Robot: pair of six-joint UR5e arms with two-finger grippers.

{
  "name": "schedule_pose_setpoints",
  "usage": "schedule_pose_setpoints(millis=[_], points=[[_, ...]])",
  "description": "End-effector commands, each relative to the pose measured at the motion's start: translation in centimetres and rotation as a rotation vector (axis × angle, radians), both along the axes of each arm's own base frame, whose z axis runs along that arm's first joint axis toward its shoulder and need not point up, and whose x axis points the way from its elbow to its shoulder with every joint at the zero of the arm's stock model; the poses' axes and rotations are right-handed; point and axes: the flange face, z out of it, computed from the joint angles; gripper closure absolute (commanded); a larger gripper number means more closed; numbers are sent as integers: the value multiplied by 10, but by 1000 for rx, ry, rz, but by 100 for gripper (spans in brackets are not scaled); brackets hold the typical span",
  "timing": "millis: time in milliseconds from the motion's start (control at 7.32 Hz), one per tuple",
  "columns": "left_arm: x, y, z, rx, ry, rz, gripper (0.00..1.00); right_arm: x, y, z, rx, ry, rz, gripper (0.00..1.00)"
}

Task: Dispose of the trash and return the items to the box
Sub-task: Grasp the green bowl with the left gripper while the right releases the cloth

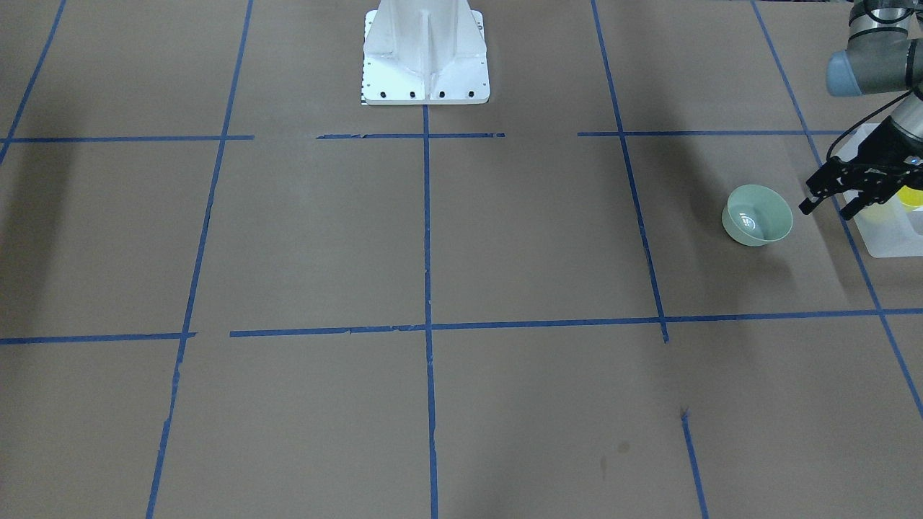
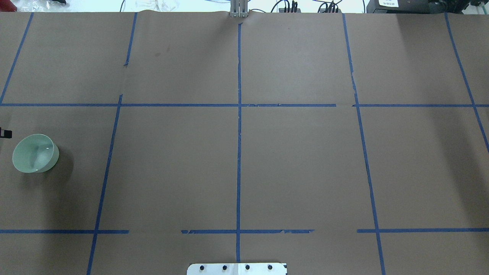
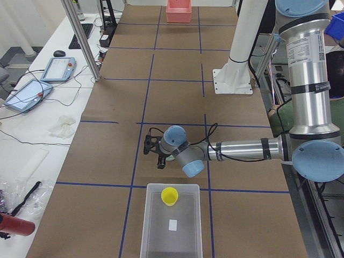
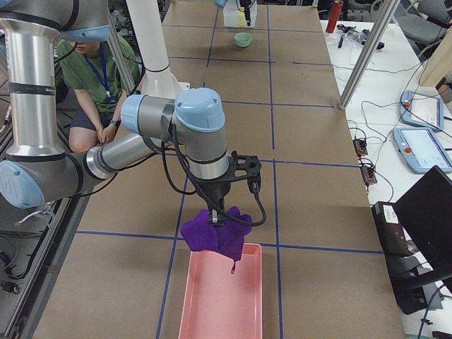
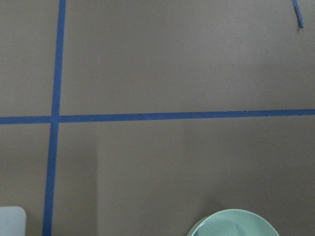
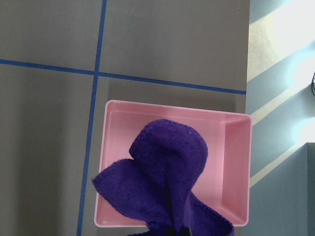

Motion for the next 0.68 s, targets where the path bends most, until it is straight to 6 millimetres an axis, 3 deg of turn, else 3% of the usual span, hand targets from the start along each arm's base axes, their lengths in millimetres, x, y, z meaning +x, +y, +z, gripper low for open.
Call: schedule_pose_setpoints(millis=[0,137,273,410,547], points=[[47,14,13,-20,-17,-9,13,3,4,8,-3,-5,10,100],[51,13,17,-26,-22,-1,29,1,7,12,-13,-11,11,100],[52,14,16,-26,-21,0,69,1,8,13,-11,-23,14,100],[52,14,14,-24,-19,-1,100,-1,10,15,-15,-31,13,100],[51,15,11,-27,-14,1,100,-2,11,20,-26,-36,13,100]])
